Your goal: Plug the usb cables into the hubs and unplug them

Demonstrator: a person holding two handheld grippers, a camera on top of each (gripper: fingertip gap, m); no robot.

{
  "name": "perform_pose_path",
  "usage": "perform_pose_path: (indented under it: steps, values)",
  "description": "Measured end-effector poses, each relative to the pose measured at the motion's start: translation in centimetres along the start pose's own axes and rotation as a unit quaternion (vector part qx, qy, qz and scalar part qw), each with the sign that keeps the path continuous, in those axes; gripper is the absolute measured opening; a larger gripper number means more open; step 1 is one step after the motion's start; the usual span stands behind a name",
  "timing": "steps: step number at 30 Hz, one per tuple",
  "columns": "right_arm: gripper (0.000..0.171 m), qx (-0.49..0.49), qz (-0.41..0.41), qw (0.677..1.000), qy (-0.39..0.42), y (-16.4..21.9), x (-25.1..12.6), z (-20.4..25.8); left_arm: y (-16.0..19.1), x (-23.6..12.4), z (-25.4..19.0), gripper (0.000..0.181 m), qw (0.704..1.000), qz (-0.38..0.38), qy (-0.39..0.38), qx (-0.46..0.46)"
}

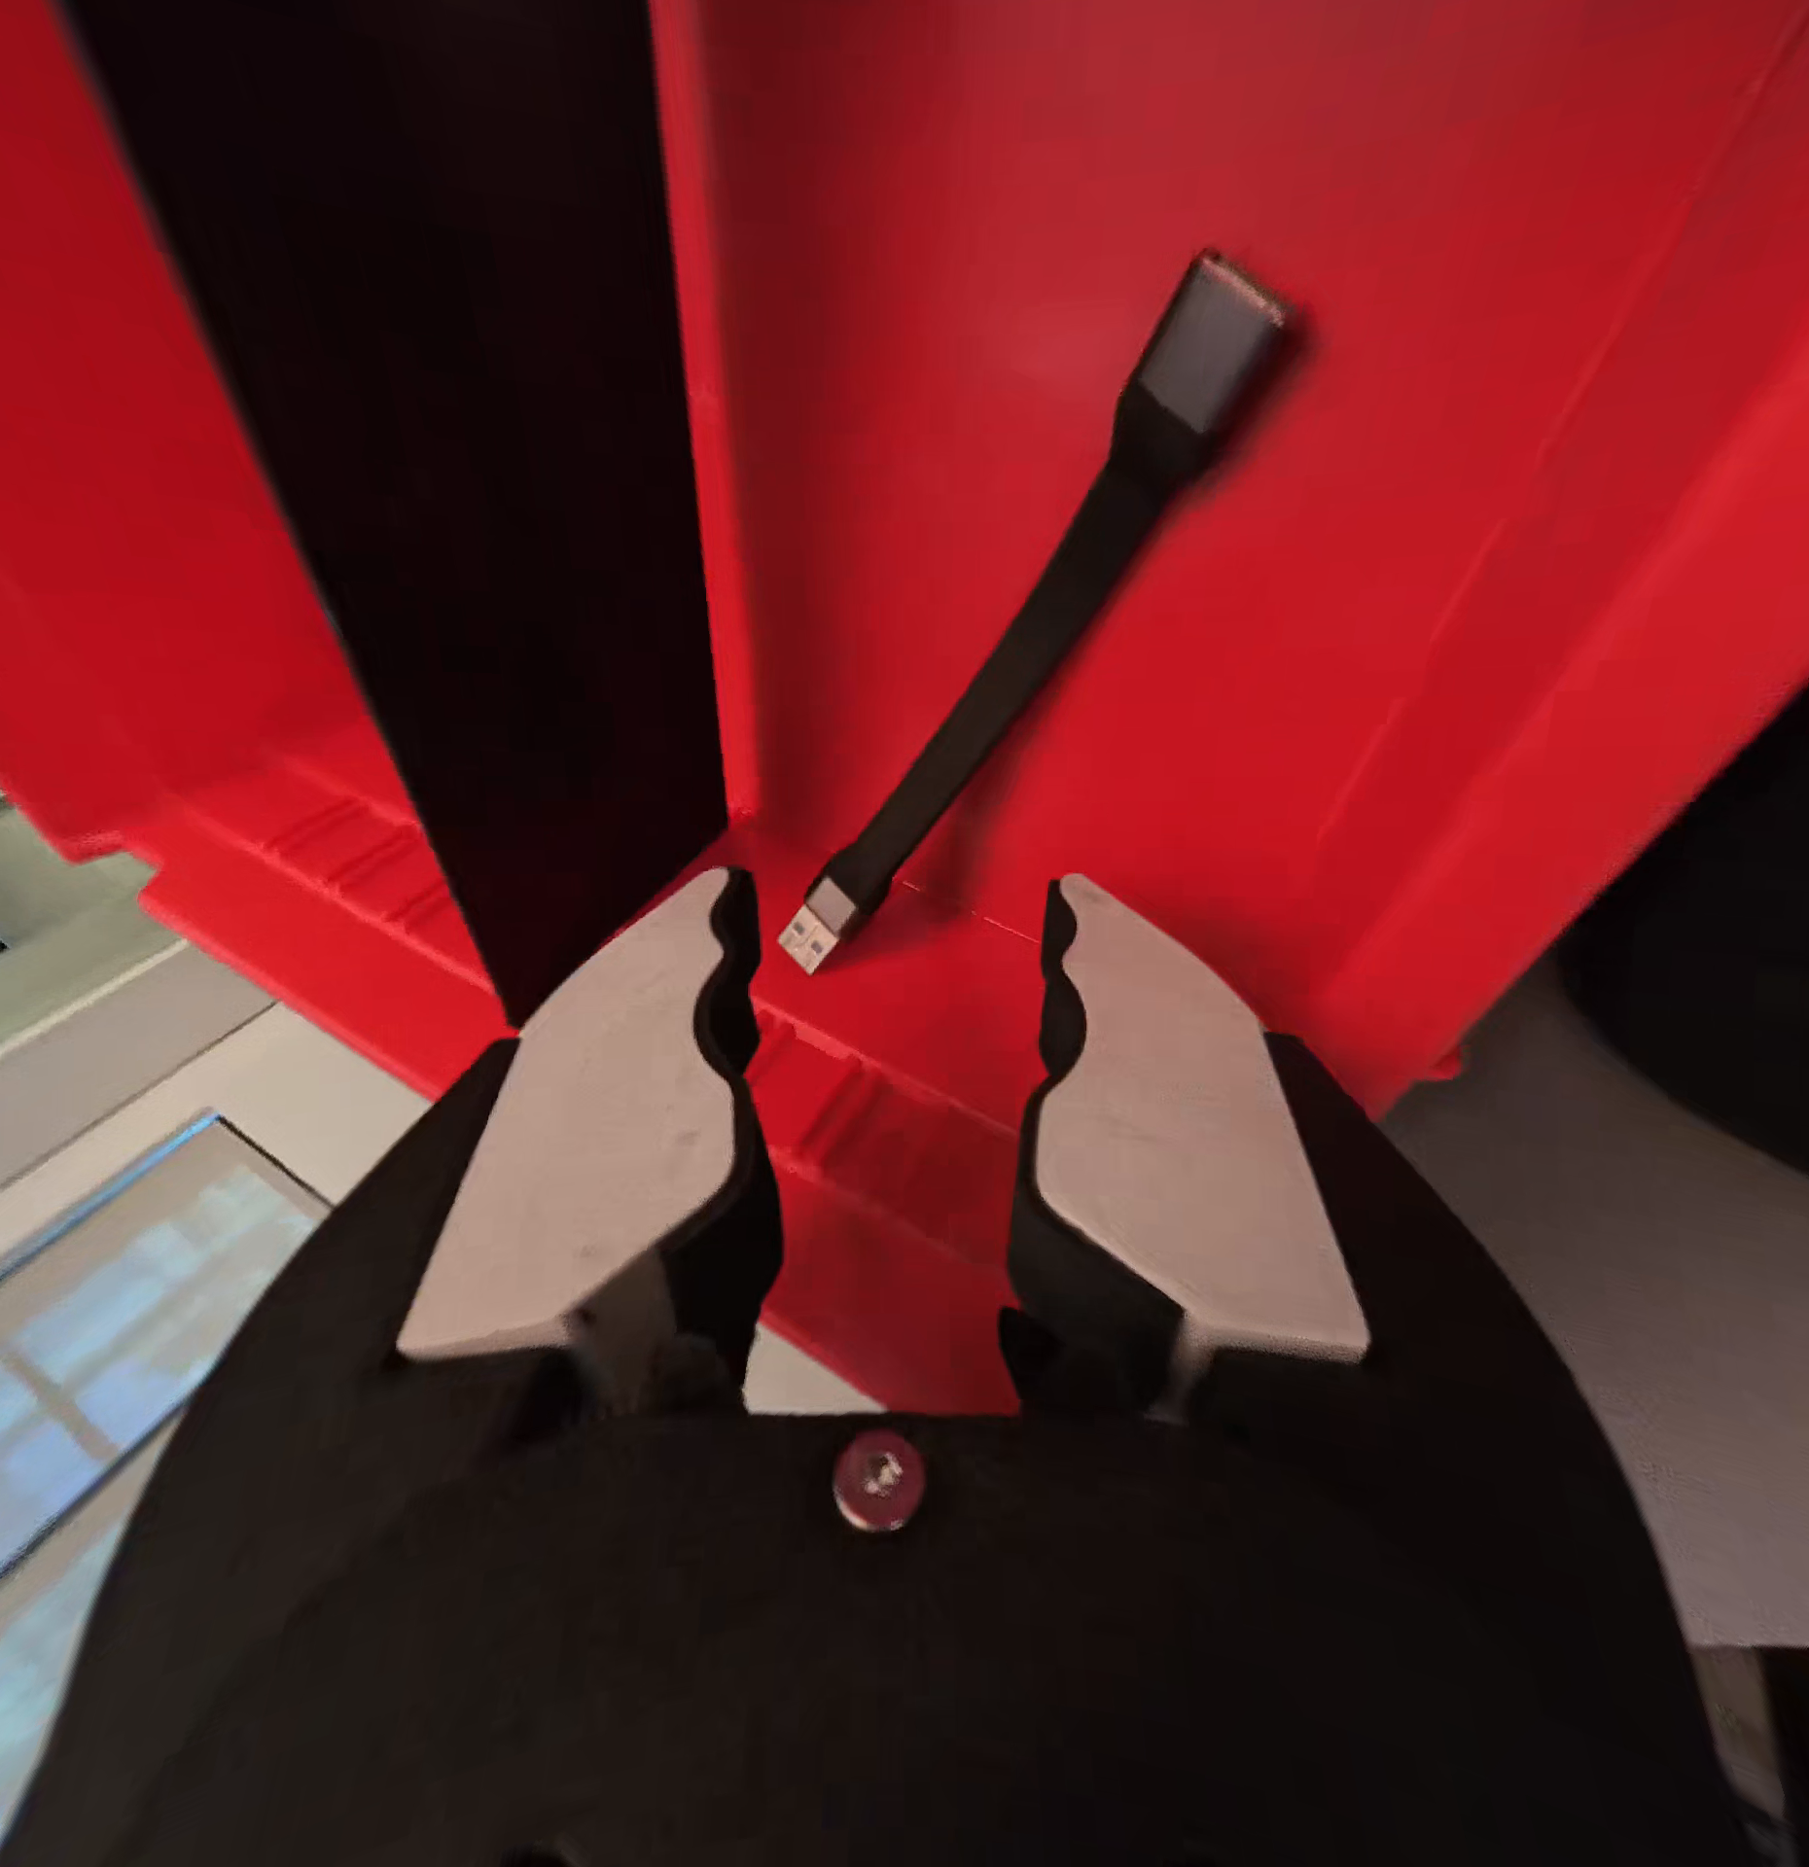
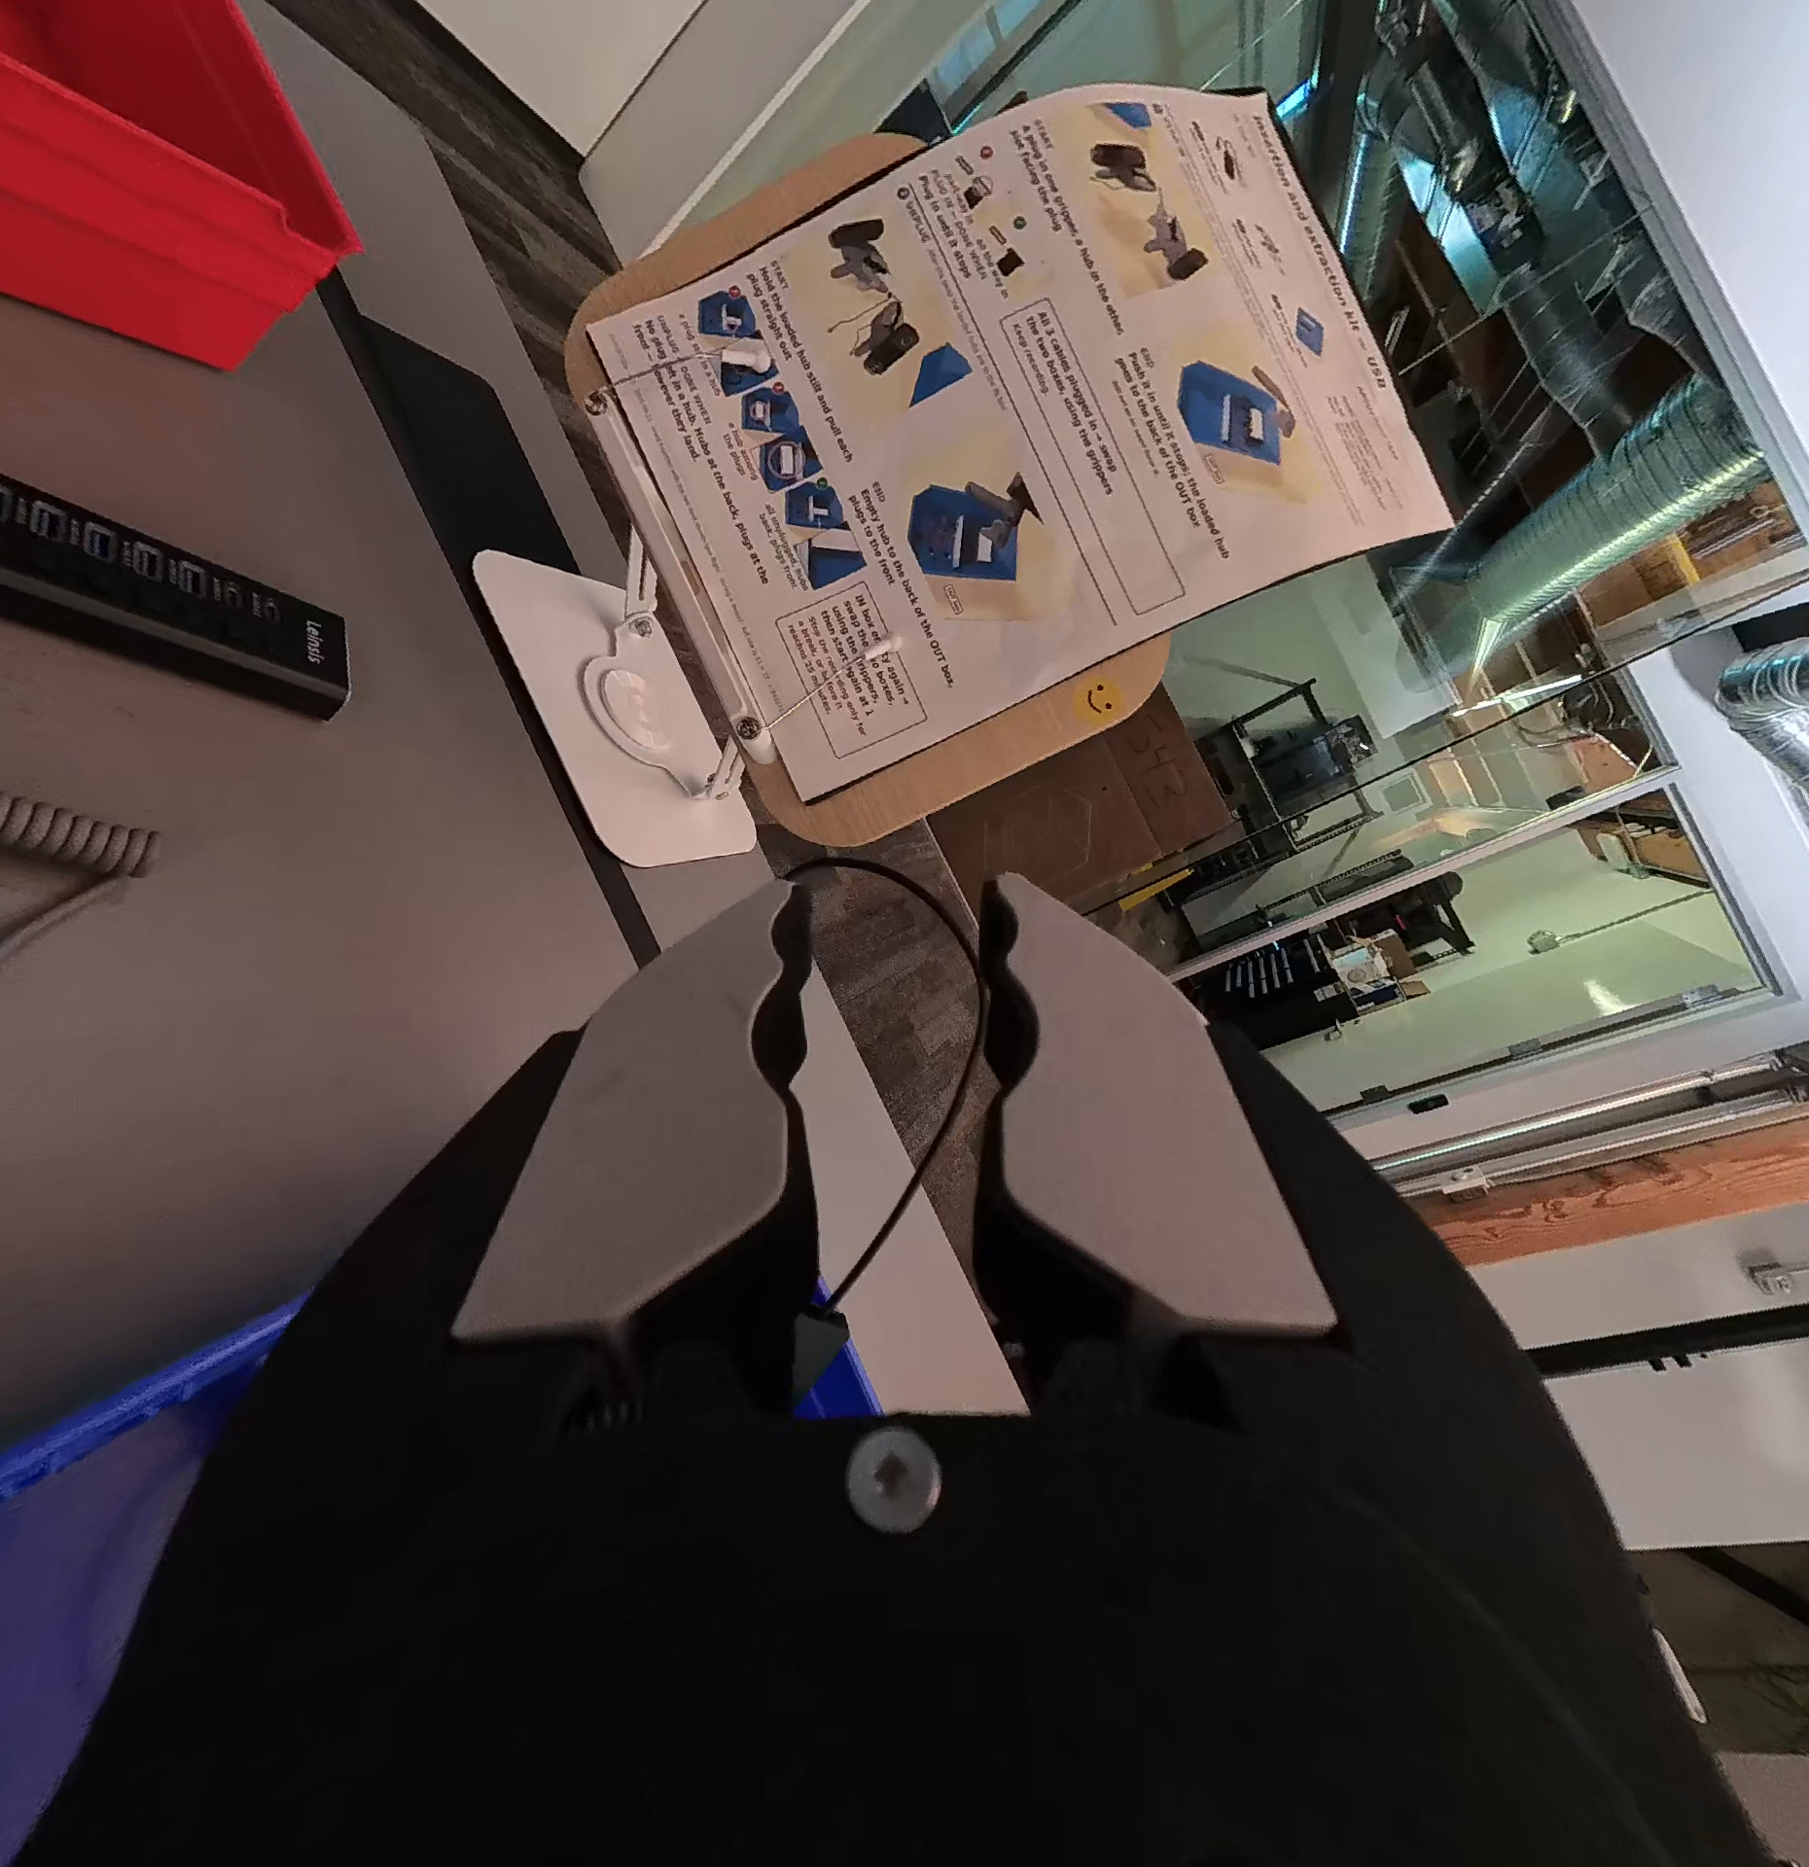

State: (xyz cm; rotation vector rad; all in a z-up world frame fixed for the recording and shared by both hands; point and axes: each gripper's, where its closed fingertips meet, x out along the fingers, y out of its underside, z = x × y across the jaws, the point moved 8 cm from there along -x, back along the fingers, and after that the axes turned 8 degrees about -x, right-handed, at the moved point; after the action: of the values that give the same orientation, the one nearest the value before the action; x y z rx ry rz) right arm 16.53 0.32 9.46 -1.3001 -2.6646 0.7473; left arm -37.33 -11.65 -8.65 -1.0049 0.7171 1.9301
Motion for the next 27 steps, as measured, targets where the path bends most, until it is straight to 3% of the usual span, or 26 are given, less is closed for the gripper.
perform_pose_path:
  steps: [8,10,11,15,22,27]
  values:
    - [0.034,-0.007,0.005,1.000,-0.016,-0.1,0.8,0.6,-0.8,3.2,0.0,0.034,0.993,0.063,0.013,0.098]
    - [0.035,-0.008,0.008,1.000,-0.004,0.0,0.7,0.4,-0.8,3.4,0.3,0.034,0.993,0.071,0.016,0.092]
    - [0.035,-0.007,0.007,1.000,-0.004,0.1,0.7,0.4,-0.8,3.5,0.3,0.022,0.993,0.078,0.027,0.087]
    - [0.035,-0.001,0.004,1.000,-0.002,0.3,0.4,0.1,-0.9,2.8,0.5,0.012,0.991,0.090,0.013,0.095]
    - [0.035,0.003,-0.006,1.000,0.003,0.2,0.1,-0.1,-1.9,-5.0,4.3,0.003,0.997,0.024,-0.078,0.007]
    - [0.035,0.012,-0.038,0.999,-0.009,-1.2,0.4,0.4,-4.2,-12.2,6.4,0.003,0.986,-0.083,-0.120,-0.082]
